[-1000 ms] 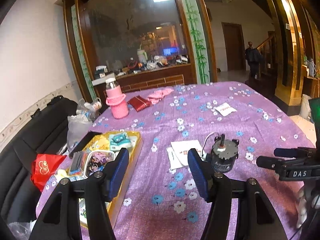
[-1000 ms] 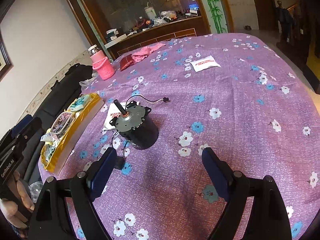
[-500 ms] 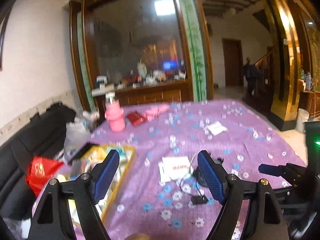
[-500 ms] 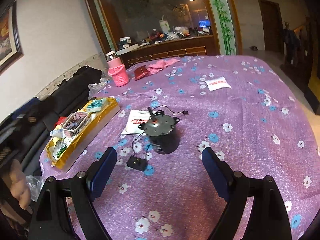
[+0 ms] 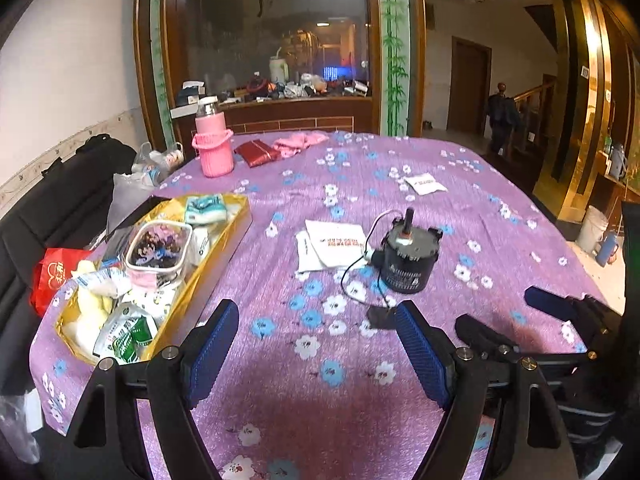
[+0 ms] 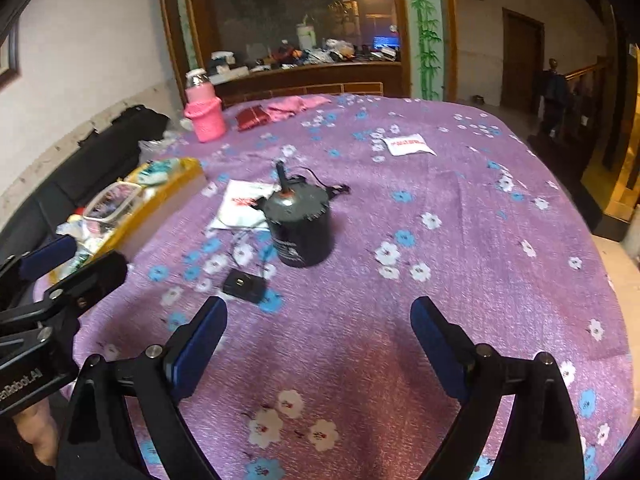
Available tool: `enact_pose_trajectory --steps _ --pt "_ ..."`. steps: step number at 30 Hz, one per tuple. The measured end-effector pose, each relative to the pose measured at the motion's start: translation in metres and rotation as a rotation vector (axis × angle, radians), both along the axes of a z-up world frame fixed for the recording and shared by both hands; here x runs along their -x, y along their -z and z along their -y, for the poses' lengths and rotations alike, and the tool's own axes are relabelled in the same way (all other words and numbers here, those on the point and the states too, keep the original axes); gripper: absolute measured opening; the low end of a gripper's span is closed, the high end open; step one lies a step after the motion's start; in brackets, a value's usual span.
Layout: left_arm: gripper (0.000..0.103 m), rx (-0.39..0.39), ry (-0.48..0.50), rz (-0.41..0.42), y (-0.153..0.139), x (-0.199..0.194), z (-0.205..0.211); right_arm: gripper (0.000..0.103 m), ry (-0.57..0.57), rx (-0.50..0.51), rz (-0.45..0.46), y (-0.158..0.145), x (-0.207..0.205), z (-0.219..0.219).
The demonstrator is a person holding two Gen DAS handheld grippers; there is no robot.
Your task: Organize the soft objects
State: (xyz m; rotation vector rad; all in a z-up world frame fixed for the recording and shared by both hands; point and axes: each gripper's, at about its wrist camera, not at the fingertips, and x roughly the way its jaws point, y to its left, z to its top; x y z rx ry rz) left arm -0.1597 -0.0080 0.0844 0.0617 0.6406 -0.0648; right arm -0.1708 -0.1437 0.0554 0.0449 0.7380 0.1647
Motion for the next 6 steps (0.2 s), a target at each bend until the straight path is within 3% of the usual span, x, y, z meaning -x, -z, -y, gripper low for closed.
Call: enact_pose_trajectory --steps 6 --pt "0.084 -0.05 0.009 -0.032 0.009 -0.001 -0.004 0.092 0.07 -0.031 -0.043 0.007 -0.011 0.016"
